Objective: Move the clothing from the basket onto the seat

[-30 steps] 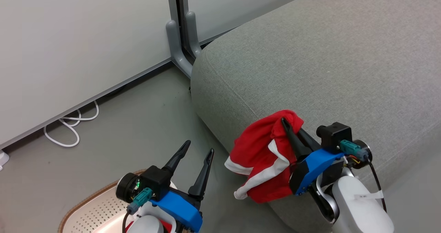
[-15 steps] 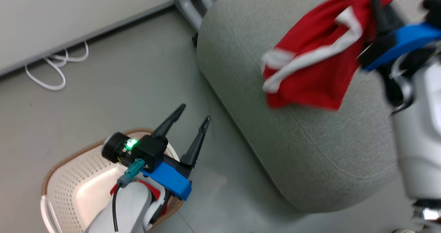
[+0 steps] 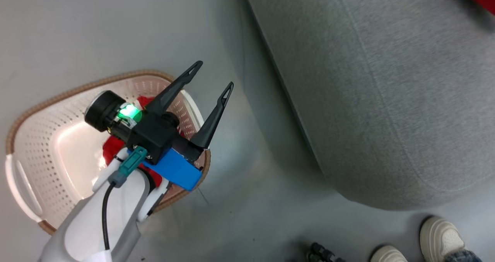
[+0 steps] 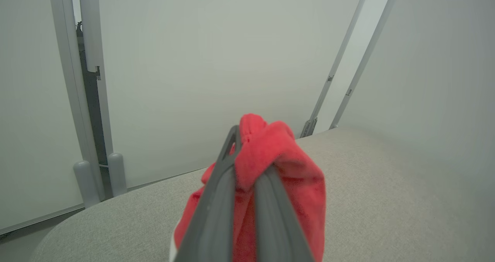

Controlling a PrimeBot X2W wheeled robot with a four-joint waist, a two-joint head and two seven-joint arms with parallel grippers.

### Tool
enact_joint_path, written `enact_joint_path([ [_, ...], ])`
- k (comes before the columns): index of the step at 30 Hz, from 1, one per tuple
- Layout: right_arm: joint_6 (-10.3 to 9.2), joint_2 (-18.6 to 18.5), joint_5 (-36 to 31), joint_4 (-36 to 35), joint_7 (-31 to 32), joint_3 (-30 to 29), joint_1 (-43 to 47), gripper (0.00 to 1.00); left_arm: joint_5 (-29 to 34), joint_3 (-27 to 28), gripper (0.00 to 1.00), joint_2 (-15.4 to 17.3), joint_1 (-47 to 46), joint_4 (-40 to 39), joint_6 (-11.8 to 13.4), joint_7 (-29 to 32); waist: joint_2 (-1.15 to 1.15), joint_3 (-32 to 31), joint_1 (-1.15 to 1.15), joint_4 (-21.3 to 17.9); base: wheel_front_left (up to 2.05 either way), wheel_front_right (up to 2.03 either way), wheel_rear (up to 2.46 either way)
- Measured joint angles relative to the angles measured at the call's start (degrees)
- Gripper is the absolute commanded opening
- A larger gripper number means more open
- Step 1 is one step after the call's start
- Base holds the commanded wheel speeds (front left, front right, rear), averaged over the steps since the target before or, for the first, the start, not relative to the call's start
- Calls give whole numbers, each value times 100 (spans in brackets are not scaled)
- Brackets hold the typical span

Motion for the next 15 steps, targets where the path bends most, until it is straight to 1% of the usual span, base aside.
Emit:
enact_joint_path([
  [4, 0, 114, -60, 454, -310, -219, -3, 0, 22, 0, 100, 154, -47, -279, 1, 163, 0, 451, 1, -11, 0, 0, 0],
  [8, 0, 288, -138, 1016, -645, -389, 25, 0, 52, -43, 100, 294, -55, -452, 1, 328, 0, 765, 0, -77, 0, 0, 0],
  [11, 0, 386, -192, 1461, -832, -457, 45, 0, 51, -85, 100, 347, -55, -531, 1, 394, 0, 855, 0, -162, 0, 0, 0],
  [15, 0, 388, -259, 1873, -1018, -478, 38, 0, 29, -74, 100, 417, -30, -590, 30, 426, 0, 821, 0, -228, 0, 0, 0],
])
